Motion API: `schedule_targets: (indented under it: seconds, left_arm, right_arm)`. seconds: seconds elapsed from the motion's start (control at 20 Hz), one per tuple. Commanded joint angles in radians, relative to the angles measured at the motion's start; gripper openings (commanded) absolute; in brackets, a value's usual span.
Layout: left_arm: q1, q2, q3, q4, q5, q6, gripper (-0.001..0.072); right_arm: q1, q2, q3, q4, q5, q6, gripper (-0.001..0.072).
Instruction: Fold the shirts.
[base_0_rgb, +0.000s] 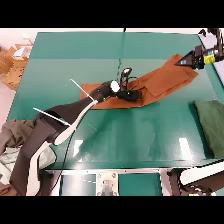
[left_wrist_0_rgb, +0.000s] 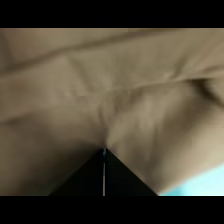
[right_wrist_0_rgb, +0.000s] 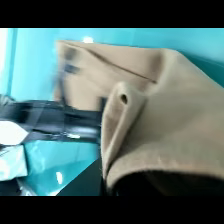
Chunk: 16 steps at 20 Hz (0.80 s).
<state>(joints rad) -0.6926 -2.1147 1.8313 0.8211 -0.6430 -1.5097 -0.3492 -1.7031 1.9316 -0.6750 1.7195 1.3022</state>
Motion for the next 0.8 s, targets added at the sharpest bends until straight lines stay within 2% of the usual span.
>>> schedule_targets:
  seconds: [0.0,0.15,0.2,0.3,0.55,0.75]
  left_arm:
    - [-0.018,-0.023,0.001,-0.019,0.010,0.000,0.0022]
    - [-0.013,-0.019,0.001,-0.016,-0.038,0.004,0.0022]
    - [0.002,-0.008,0.003,-0.014,-0.084,0.032,0.0022]
    - [0.069,0.030,0.036,0.020,-0.246,0.084,0.0022]
    - [0.344,0.153,0.261,0.254,-0.853,0.087,0.0022]
    - [0.558,0.287,0.260,0.314,-0.975,0.086,0.0022]
  right_arm:
    - [0.070,0.034,0.034,0.013,0.010,0.034,0.0018]
    - [0.085,0.034,0.034,0.010,0.005,0.045,0.0018]
    - [0.085,0.034,0.034,0.010,-0.003,0.045,0.0018]
    - [0.083,0.034,0.034,0.010,-0.006,0.045,0.0018]
    - [0.185,0.033,0.033,0.013,-0.061,0.075,0.0019]
    - [0.423,0.007,0.032,0.011,-0.230,0.116,0.0019]
